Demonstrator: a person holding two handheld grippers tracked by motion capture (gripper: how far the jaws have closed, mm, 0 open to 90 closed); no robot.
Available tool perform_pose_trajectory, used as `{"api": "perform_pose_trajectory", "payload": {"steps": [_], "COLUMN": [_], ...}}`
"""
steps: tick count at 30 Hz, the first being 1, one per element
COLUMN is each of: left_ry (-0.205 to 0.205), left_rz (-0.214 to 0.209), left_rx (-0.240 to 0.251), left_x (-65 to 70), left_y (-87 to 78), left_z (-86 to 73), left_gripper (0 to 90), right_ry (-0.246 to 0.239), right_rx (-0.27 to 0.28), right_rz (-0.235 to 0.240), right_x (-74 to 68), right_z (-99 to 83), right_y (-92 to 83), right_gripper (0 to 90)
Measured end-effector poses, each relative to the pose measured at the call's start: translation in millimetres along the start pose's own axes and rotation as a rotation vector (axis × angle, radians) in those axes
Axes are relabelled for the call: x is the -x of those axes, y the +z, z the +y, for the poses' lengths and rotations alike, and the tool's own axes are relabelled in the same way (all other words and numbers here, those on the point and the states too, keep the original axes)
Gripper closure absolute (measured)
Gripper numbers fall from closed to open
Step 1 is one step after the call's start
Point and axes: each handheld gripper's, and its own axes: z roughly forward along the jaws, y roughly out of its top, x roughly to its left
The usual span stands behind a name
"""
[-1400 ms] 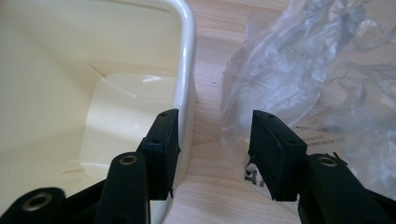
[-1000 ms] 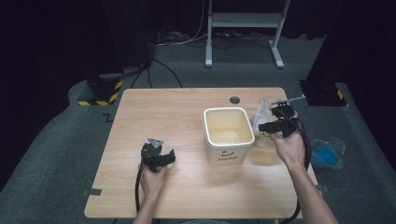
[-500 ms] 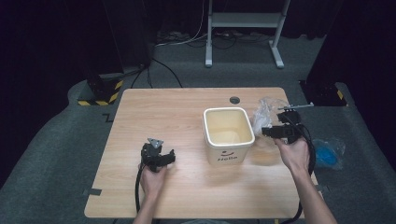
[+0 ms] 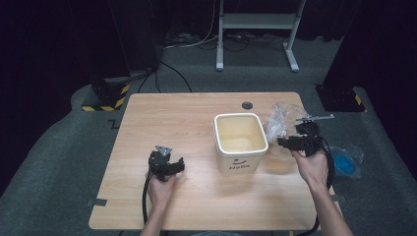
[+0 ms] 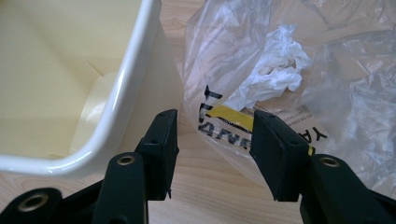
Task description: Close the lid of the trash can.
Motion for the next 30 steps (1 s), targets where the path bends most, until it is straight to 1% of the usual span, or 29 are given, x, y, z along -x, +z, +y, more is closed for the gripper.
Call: {"api": "perform_pose_trajectory", "payload": {"steps": [5, 13, 21, 24, 30], "left_ry": [0.002, 0.001, 0.001, 0.002, 0.000], "left_rz": [0.000, -0.001, -0.001, 0.000, -0.001], "left_rx": [-0.001, -0.001, -0.001, -0.001, -0.001], "left_x": [-0.1, -0.1, -0.1, -0.1, 0.0], "left_y": [-0.1, -0.1, -0.1, -0.1, 0.0], "left_z": [0.0, 0.0, 0.0, 0.0, 0.0], "left_gripper": [18.6, 18.6, 18.6, 18.6, 18.6], "right_ry": [0.003, 0.015, 0.011, 0.009, 0.010], "right_rx": [0.000, 0.015, 0.027, 0.028, 0.034], "right_rz": [0.006, 0.032, 0.055, 0.066, 0.074], "right_x": [3.6, 8.2, 5.3, 3.5, 3.0], "right_z": [-7.4, -19.8, -29.9, -36.6, -46.4], "right_y": [2.9, 5.6, 10.9, 12.4, 15.3], "right_gripper": [51.1, 51.2, 51.4, 51.5, 51.7]}}
